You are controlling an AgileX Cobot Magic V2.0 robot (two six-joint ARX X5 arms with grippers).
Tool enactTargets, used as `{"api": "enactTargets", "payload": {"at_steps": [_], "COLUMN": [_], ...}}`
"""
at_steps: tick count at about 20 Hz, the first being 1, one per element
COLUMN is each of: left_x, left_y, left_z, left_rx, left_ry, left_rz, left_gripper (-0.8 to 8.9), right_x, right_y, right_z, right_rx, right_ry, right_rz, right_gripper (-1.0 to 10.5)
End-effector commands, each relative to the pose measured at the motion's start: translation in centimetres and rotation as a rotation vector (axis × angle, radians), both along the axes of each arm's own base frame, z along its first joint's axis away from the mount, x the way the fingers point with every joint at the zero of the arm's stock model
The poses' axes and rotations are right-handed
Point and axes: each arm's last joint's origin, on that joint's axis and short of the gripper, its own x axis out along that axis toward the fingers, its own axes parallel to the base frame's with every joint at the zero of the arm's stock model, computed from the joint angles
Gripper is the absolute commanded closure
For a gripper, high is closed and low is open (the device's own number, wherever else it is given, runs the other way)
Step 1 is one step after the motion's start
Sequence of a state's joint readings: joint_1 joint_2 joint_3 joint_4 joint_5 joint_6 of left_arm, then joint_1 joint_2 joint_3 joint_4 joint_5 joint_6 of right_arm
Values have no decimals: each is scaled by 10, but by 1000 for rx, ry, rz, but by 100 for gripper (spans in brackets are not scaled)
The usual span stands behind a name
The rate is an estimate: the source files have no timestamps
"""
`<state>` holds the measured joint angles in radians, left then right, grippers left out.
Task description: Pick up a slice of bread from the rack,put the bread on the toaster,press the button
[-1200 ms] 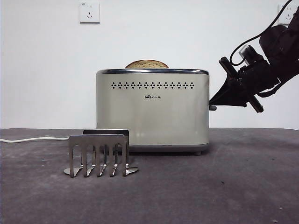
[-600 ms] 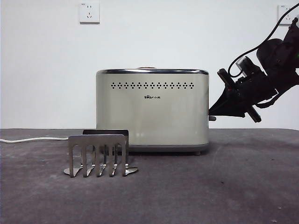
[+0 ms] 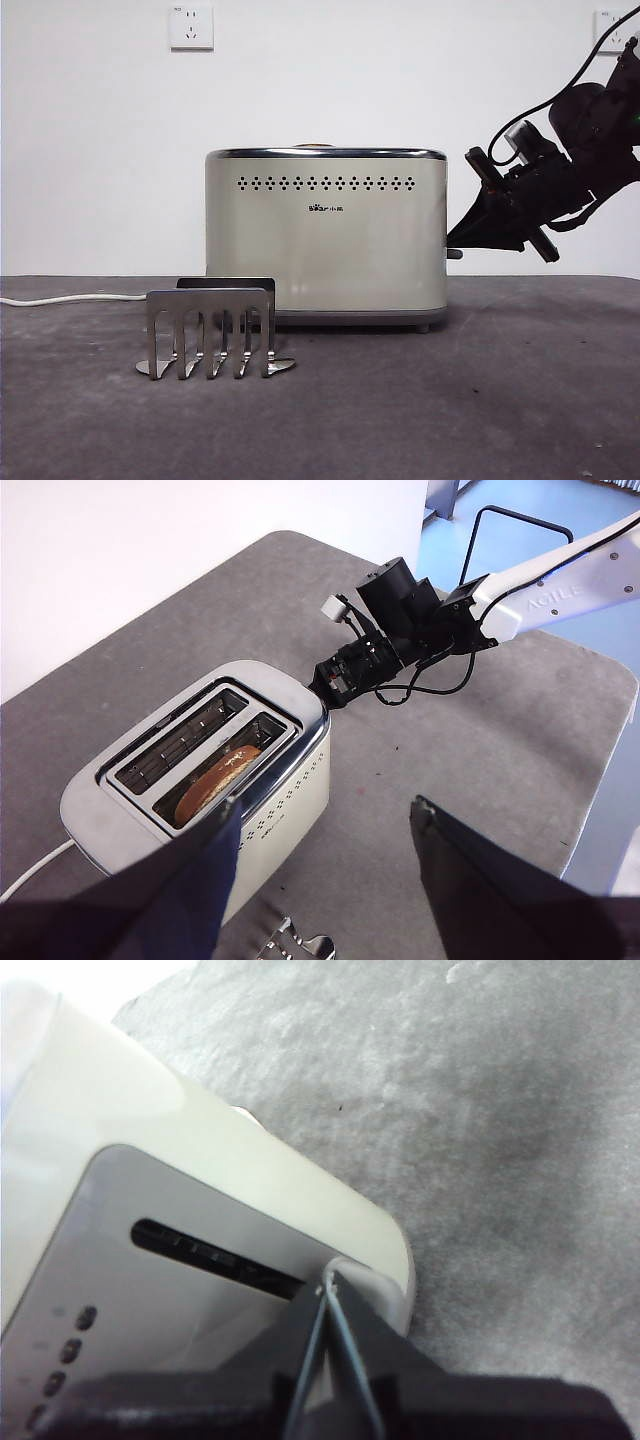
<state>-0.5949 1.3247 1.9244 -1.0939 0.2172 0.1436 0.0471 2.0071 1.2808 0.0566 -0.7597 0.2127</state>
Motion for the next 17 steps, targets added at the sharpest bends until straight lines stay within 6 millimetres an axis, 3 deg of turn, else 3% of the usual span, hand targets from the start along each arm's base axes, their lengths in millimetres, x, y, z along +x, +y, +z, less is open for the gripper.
{"api": "enactTargets", "payload": {"at_steps": [1, 5, 7, 10, 13, 17], "left_x": [0, 0, 0, 0, -1, -1], "left_y": [-1, -1, 0, 0, 0, 0], "left_z": [-1, -1, -2, -3, -3, -3], "left_rx": [-5, -5, -3, 2, 5, 6], "left_ry": [14, 14, 17, 26, 30, 31], "left_rz": [4, 4, 4, 3, 4, 4], "left_gripper": [526, 526, 526, 526, 526, 526], "right_x": [-6, -5, -8, -20, -47, -111], "right_y": [2, 1, -1, -5, -11, -14], "right_z": [-32, -20, 1, 51, 106, 165], "right_rx": [-32, -22, -19, -17, -16, -63], "right_ry": [121, 84, 29, -90, -175, -195], "right_rz": [-10, -14, -19, -34, -48, -17], "right_gripper": [959, 959, 959, 959, 959, 959]}}
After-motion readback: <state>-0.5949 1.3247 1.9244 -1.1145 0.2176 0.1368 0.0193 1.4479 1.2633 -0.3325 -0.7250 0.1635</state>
